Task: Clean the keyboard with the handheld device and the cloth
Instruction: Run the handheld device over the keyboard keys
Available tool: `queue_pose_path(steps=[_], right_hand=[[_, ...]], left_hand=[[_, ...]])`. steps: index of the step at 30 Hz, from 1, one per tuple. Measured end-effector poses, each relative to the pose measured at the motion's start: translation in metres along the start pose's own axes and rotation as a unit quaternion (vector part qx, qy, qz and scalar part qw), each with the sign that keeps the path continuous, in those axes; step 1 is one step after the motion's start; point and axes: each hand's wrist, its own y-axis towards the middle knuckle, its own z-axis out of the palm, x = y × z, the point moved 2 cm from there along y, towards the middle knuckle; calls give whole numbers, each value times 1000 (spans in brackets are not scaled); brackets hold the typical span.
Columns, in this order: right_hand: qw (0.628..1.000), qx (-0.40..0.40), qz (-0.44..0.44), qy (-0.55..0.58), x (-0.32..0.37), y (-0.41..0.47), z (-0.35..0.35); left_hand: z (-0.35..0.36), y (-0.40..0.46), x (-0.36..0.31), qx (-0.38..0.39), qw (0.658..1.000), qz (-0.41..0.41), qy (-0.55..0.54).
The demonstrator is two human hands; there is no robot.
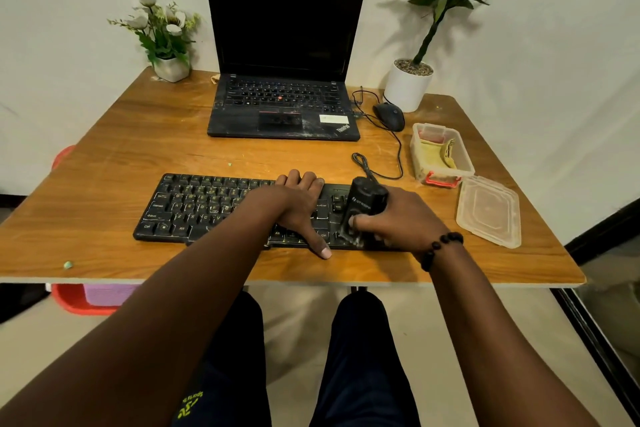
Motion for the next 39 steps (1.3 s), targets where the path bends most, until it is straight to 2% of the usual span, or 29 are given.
queue_pose_path(steps=[2, 4, 8, 9, 11, 13, 18, 22, 26, 27, 30, 31, 36, 39], right_hand=[[995, -88, 8, 37, -4, 3, 0], [991, -120, 18, 51, -4, 6, 10], [1000, -19, -10, -17, 1, 3, 16], [1000, -20, -13, -11, 2, 5, 12], [997, -70, -11, 12, 1, 8, 7], [995, -97, -16, -10, 3, 11, 14], [998, 24, -40, -37, 4, 3, 10], [997, -60, -39, -15, -4, 3, 8], [998, 51, -28, 23, -5, 0, 6], [998, 38, -24, 37, -4, 2, 1], [997, -66, -30, 32, -1, 10, -1], [997, -68, -34, 30, 1, 11, 4], [997, 73, -39, 11, 4, 5, 7], [998, 21, -52, 15, 3, 11, -2]], left_hand=[[0, 1, 1, -1, 1000, 1, 0], [0, 1, 1, -2, 1000, 3, 0], [1, 0, 1, -2, 1000, 2, -4], [0, 0, 1, -2, 1000, 2, -5], [0, 0, 0, -4, 1000, 4, -4], [0, 0, 0, -5, 1000, 4, -4], [1, 0, 1, -4, 1000, 1, -6], [1, 1, 2, -5, 1000, 4, -4], [1, 1, 1, -7, 1000, 5, 0], [0, 0, 1, -6, 1000, 5, 1], [-1, -1, -1, -6, 1000, 6, 3], [-1, -1, -1, -6, 1000, 5, 2], [0, -3, 0, -4, 1000, -1, -7], [-1, -2, -1, -3, 1000, 1, -7]])
